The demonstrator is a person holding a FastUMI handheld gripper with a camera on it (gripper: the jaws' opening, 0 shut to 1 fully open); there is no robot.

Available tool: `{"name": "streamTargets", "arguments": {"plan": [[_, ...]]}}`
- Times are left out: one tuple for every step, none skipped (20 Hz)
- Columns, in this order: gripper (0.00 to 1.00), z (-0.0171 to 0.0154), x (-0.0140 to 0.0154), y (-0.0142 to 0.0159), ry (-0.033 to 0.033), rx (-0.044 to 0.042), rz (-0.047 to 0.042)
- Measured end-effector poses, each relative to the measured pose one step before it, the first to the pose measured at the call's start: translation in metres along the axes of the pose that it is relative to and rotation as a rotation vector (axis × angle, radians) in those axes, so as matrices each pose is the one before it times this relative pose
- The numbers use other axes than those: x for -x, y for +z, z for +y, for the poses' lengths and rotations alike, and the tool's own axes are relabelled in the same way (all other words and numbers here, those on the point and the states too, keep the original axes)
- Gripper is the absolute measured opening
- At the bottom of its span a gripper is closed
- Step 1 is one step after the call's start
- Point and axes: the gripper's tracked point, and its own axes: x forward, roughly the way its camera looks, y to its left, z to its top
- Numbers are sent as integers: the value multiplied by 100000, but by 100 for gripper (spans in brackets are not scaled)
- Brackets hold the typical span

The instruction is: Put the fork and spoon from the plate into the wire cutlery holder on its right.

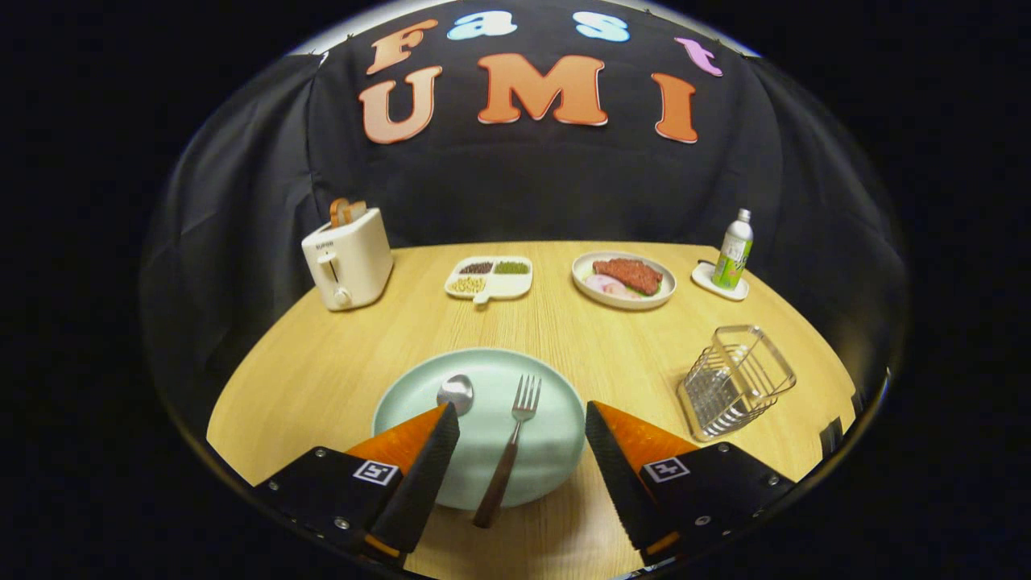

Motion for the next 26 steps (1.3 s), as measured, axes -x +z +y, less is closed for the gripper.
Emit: {"name": "streamTargets", "arguments": {"plan": [[89,103,-358,-716,-420,541,1508],[87,35,-443,-655,-734,956,1542],[81,144,-382,-606,-414,752,1391],[78,79,-317,-441,-407,338,1609],[71,220,-158,-495,212,-261,1338],[67,95,-315,-277,-395,-301,1255],[60,57,-225,-365,-22,-747,1386],[56,67,-254,-243,-305,-546,1078],[51,69,-163,-376,-91,-259,1204],[48,166,-83,-308,307,-75,979],[45,102,-11,-401,11,451,1073],[42,197,87,-215,314,611,586],[38,96,48,-58,-129,722,-80],[37,77,-4,-113,102,233,438],[37,179,76,-100,186,14,367],[37,48,-10,-41,-249,285,387],[36,-246,182,-167,-1329,81,737],[31,-283,-261,135,-489,-517,-162],[22,-111,-168,-65,-347,-750,360],[17,120,-34,29,938,-525,601],[12,-216,65,-4,-80,335,166],[11,-59,-128,102,224,756,2],[7,-159,156,109,82,568,-35],[6,-40,291,383,1292,-116,-553],[5,-163,387,518,815,-285,-855],[5,-326,444,650,532,-300,-846]]}}
